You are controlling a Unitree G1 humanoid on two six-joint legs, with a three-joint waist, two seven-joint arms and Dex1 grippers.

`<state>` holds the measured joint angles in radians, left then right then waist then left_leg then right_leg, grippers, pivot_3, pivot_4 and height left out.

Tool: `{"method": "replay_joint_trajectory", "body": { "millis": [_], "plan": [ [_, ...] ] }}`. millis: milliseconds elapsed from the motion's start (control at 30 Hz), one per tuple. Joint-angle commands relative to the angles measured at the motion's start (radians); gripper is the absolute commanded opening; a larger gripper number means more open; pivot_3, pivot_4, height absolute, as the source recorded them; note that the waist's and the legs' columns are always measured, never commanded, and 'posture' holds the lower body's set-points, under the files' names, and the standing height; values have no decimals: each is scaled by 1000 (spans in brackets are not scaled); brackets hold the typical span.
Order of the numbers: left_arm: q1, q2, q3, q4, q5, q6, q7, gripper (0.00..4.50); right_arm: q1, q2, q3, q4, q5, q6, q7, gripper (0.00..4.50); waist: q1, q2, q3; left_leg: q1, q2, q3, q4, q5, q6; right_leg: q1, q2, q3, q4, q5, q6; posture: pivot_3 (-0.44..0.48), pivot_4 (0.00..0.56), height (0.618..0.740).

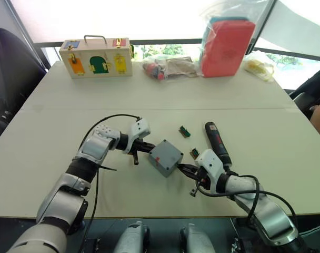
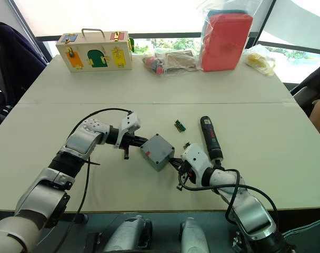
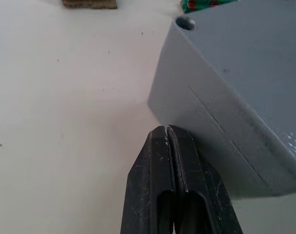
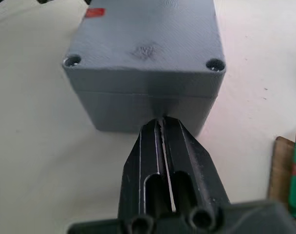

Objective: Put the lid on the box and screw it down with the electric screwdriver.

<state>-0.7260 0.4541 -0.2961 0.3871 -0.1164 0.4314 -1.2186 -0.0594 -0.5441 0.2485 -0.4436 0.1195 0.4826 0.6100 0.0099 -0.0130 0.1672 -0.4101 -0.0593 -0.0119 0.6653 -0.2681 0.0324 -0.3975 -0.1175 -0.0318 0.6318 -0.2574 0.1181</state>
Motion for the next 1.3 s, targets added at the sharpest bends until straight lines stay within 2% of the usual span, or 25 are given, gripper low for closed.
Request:
{"method": "replay_joint_trajectory", "body": {
  "millis": [33,400,833,1033,1100,1300],
  "plan": [
    [30,8,19,-114,-33,50,2,0,-65,32,22,29,-12,-58,15,66,0,0,0,0,0,0,0,0,0,0,0,0,0,0,0,0,150,740],
    [128,75,80,-313,-69,177,52,0,-192,80,42,198,-39,-148,69,66,1,1,0,0,0,0,0,1,-1,0,0,0,0,1,-1,0,150,740],
    [165,83,100,-323,-80,178,96,0,-205,64,2,220,-50,-175,97,66,1,1,0,0,0,0,0,1,-1,-1,0,0,0,1,-1,0,150,740],
    [146,115,235,-349,-171,219,131,0,-116,20,-157,43,32,-78,72,66,3,1,1,0,0,0,0,1,-2,-1,-1,1,0,1,-1,0,150,740],
    [118,159,268,-377,-212,257,103,0,-69,10,-237,-62,97,-6,61,66,3,1,1,0,0,0,0,1,-2,-1,-1,1,0,1,-1,0,150,740],
    [33,225,237,-468,-322,362,5,0,-50,73,-409,-155,264,188,-42,66,3,1,1,0,1,-1,-1,1,-2,-1,-1,1,0,1,-2,0,150,740]
  ]
}}
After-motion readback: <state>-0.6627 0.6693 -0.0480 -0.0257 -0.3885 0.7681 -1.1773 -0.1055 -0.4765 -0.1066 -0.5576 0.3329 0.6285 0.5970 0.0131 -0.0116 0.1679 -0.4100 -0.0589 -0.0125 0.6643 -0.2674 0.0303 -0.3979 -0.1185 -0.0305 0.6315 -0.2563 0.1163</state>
